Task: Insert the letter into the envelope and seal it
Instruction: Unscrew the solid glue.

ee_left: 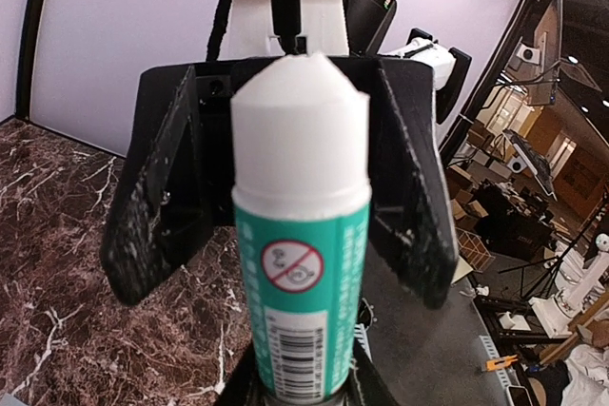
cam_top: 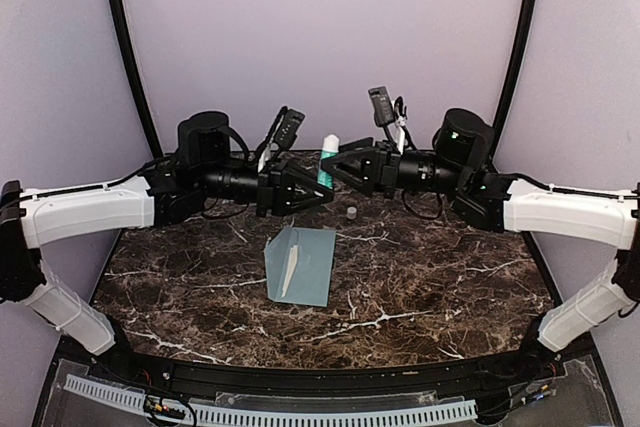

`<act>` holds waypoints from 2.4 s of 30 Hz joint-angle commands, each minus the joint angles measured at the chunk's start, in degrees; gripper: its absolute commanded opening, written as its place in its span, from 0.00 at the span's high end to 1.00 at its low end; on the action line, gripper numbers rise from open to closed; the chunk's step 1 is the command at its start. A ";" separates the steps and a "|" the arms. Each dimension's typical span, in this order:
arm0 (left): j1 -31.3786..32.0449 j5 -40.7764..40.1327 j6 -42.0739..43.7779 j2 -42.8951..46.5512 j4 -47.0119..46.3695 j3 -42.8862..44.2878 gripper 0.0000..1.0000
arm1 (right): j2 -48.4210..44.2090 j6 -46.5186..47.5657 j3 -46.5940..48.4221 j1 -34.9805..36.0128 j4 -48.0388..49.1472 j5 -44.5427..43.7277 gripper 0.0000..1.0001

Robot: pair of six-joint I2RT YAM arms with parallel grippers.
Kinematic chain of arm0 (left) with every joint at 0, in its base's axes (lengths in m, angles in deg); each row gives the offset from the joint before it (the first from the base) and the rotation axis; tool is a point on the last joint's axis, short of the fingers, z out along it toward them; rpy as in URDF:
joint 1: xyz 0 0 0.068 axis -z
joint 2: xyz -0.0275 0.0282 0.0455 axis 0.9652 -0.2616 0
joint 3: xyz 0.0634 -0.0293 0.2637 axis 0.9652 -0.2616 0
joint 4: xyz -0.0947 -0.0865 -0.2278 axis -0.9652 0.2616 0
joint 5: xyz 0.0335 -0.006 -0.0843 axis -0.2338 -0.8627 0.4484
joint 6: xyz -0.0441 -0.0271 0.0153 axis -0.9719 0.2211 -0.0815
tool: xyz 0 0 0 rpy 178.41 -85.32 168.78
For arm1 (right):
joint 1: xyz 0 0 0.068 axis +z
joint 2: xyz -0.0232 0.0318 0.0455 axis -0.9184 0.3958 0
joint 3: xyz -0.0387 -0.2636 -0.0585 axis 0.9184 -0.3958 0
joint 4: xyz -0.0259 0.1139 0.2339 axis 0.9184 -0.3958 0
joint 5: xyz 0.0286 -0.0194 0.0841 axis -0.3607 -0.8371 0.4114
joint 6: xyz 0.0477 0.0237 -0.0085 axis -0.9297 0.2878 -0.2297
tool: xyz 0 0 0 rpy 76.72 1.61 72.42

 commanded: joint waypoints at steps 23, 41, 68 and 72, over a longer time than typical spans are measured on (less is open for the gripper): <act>2.24 -23.25 8.38 -0.13 9.34 2.42 1.00 | 2.20 4.76 5.72 5.47 -7.66 -19.56 1.00; 6.10 -39.70 11.37 -1.89 15.01 5.14 1.00 | 9.59 2.94 14.41 11.95 -18.87 -43.64 0.83; -0.47 -5.08 2.80 2.77 1.15 -0.91 1.00 | -3.82 -1.00 -5.28 -1.78 6.80 -3.74 0.28; -0.42 -3.57 1.91 2.25 -0.03 -0.79 1.00 | -1.77 -1.90 -4.42 -1.69 9.13 1.34 0.38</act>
